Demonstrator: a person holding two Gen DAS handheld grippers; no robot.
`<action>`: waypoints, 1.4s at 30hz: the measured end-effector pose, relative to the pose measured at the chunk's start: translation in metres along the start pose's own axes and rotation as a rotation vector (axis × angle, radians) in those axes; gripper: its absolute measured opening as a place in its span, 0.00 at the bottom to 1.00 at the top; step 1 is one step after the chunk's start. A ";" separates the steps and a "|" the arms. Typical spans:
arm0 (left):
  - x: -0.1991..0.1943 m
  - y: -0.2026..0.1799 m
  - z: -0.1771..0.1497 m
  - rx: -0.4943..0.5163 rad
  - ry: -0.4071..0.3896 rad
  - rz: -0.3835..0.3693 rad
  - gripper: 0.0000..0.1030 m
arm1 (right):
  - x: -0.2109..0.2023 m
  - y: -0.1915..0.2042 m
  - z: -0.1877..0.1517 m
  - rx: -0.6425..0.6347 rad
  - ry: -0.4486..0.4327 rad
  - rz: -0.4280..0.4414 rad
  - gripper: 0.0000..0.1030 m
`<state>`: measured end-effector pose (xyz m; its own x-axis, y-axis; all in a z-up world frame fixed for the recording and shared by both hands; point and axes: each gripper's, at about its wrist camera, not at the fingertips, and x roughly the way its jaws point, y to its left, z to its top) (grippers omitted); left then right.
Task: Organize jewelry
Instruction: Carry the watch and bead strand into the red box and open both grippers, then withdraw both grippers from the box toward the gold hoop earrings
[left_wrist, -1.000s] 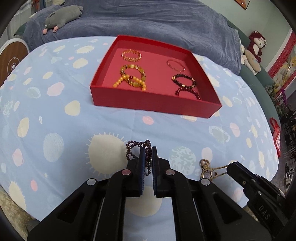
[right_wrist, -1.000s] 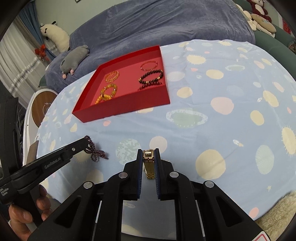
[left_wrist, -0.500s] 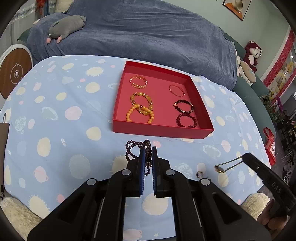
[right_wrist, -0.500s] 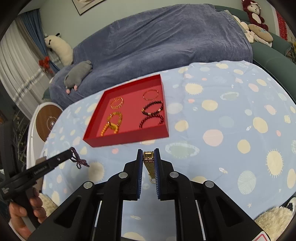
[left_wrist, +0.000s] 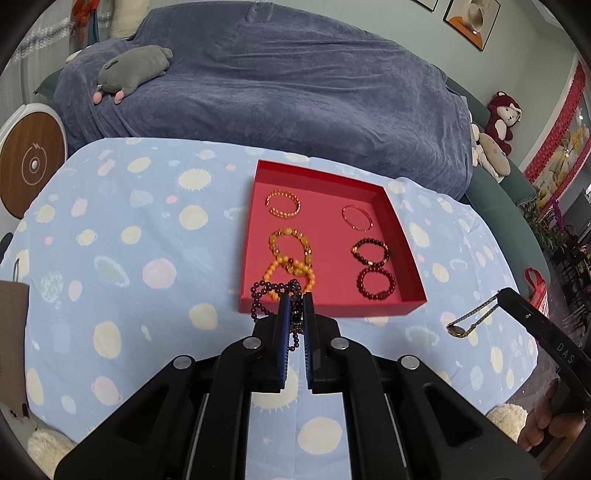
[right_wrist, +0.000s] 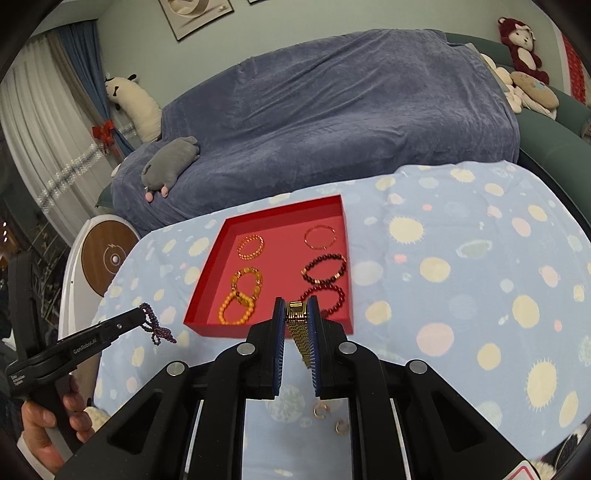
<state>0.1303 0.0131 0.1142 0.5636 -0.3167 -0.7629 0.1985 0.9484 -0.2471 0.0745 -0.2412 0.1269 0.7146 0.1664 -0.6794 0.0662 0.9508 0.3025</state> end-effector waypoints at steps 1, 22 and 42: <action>0.003 -0.001 0.004 -0.001 0.000 0.000 0.06 | 0.004 0.003 0.004 -0.009 0.000 0.001 0.11; 0.144 -0.025 0.100 0.050 0.064 0.018 0.06 | 0.170 0.030 0.081 -0.029 0.108 0.008 0.11; 0.145 -0.023 0.091 0.075 0.069 0.061 0.37 | 0.153 0.027 0.079 -0.088 0.073 -0.005 0.15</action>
<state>0.2809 -0.0554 0.0636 0.5204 -0.2541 -0.8153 0.2259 0.9616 -0.1555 0.2406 -0.2102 0.0837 0.6618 0.1772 -0.7284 0.0061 0.9703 0.2417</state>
